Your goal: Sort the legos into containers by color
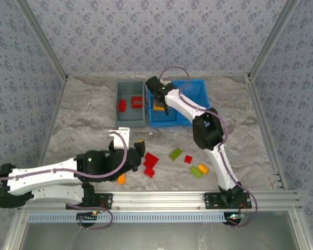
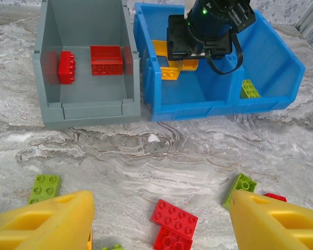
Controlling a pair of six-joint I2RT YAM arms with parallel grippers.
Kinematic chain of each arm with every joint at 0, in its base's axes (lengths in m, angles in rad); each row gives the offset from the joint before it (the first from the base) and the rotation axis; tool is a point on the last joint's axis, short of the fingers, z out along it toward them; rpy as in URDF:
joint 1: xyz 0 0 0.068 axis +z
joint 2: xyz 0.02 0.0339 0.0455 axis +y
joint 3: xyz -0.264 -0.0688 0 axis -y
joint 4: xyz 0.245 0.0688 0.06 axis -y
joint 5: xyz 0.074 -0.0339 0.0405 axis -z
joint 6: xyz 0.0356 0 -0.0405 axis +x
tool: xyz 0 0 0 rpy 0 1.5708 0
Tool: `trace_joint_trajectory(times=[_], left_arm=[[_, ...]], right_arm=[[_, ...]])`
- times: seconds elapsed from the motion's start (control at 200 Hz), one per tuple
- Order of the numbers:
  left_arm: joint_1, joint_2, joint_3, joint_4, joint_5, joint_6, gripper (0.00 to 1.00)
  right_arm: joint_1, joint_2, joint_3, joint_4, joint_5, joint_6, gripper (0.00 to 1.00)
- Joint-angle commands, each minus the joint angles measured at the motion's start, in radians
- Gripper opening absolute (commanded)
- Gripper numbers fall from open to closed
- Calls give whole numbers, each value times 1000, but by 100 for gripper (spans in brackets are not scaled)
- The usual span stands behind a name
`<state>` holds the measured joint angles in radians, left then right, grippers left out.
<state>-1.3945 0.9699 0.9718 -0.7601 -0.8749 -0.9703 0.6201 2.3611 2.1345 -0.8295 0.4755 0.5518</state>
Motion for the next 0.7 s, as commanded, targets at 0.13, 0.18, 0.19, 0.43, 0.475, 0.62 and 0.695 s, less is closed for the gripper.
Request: trace_joint_trajectory(times=[0.13, 0.18, 0.19, 0.43, 0.475, 0.62, 0.695], left_arm=[[-3, -28, 8, -65, -3, -30, 70], [3, -29, 9, -87, 1, -46, 70], [4, -29, 10, -93, 3, -50, 70], [108, -52, -2, -165, 99, -74, 70], [129, -59, -4, -174, 114, -73, 70], [191, -77, -19, -166, 186, -45, 69], [213, -86, -35, -142, 232, -17, 69]], right_arm=[[42, -89, 31, -35, 29, -26, 58], [56, -123, 24, -31, 34, -30, 57], [57, -133, 20, -28, 35, -29, 57], [136, -394, -155, 63, 58, -45, 55], [153, -455, -222, 83, 64, -44, 54], [201, -680, -498, 140, 80, -13, 53], [225, -790, -650, 146, 69, 30, 52]])
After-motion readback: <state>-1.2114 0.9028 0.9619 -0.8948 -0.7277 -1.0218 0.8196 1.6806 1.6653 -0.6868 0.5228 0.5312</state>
